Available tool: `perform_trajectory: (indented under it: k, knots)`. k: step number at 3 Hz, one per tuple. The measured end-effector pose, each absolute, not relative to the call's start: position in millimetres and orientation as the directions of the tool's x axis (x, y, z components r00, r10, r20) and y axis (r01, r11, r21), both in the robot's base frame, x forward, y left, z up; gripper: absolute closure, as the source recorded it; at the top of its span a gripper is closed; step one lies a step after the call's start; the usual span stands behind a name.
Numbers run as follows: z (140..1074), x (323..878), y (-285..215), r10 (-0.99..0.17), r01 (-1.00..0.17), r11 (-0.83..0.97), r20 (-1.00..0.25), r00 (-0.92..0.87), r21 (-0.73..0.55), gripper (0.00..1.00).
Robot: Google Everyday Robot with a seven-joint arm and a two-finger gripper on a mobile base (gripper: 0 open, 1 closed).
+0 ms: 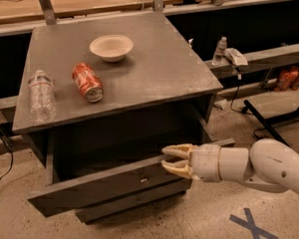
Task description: Close top drawer
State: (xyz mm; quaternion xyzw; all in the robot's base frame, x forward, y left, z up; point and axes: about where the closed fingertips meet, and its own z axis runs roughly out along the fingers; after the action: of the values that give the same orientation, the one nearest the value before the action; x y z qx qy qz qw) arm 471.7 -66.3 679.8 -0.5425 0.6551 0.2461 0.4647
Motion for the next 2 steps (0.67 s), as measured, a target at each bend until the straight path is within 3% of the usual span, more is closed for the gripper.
perform_trajectory:
  k: [1,2]
  knots:
    - [685.3,471.7,-66.3,-0.482,-0.94,0.29,-0.876,0.021,-0.182,1.0]
    - [685.5,471.7,-66.3,-0.482,-0.94,0.29,-0.876,0.021,-0.182,0.74]
